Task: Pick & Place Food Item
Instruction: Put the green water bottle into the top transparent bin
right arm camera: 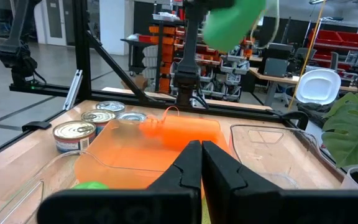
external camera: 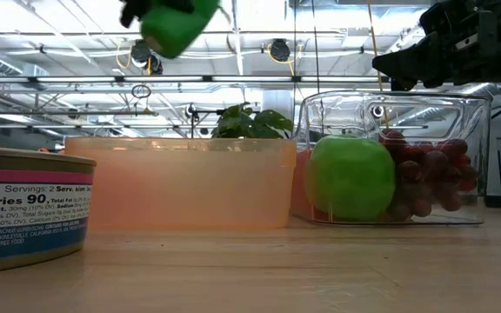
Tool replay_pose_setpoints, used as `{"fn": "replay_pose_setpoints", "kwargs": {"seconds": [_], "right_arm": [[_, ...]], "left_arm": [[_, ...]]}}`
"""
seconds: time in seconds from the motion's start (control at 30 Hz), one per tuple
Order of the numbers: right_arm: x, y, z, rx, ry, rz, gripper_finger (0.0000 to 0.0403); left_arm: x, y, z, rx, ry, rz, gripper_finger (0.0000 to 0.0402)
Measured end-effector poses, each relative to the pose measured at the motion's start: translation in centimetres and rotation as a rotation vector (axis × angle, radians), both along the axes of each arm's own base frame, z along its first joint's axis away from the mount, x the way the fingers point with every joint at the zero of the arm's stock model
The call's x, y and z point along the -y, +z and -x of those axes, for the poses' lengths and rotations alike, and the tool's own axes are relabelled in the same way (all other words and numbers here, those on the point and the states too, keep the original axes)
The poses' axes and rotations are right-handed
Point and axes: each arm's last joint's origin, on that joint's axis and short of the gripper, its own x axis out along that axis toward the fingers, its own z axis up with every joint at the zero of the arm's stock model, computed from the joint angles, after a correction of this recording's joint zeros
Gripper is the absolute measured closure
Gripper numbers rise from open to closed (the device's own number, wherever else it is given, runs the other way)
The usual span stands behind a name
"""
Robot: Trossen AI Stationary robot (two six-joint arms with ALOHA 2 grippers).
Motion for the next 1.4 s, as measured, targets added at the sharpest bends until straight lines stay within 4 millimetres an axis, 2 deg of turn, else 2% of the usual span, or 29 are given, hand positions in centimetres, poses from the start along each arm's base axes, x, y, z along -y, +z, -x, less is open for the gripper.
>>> {"fn": "replay_pose_setpoints", "kwargs": {"seconds": [0.07, 0.23, 0.37, 0.57, 0.67, 0.8, 1.03, 1.23, 1.4], "right_arm": [[0.0, 0.0, 0.0, 0.000, 0.000, 0.000, 0.0403], [0.0, 0.0, 0.0, 0.000, 0.000, 0.000, 0.0403], [0.0, 0.0, 0.0, 0.000, 0.000, 0.000, 0.0403], [0.0, 0.0, 0.0, 0.000, 0.000, 0.000, 0.0403], [0.0, 0.0, 0.0, 0.000, 0.000, 0.000, 0.0403], [0.0, 0.0, 0.0, 0.000, 0.000, 0.000, 0.0403], [0.0, 0.0, 0.0, 0.000, -0.001, 0.000, 0.0403], [0.0, 0.0, 0.0, 0.000, 0.000, 0.000, 0.0403], [0.0, 0.0, 0.0, 0.000, 0.000, 0.000, 0.0403]], "left_arm": [[-1.7, -0.2, -1.0, -0.010, 0.003, -0.039, 0.0241], [-6.0, -2.7, -3.8, -0.119, -0.055, -0.069, 0.0235], [-9.5, -4.3, -6.3, -0.223, -0.032, -0.063, 0.0237], [-12.5, -7.6, -11.2, -0.435, -0.116, -0.050, 0.0242], [-12.8, -9.3, -13.0, -0.527, -0.159, -0.064, 0.0233], [-12.3, -11.9, -14.6, -0.619, -0.226, -0.103, 0.0230], [-12.3, -14.8, -15.6, -0.759, -0.204, -0.188, 0.0233], [-12.4, -16.0, -15.9, -0.812, -0.210, -0.213, 0.0200], [-12.0, -15.8, -16.3, -0.808, -0.162, -0.255, 0.0169]]}}
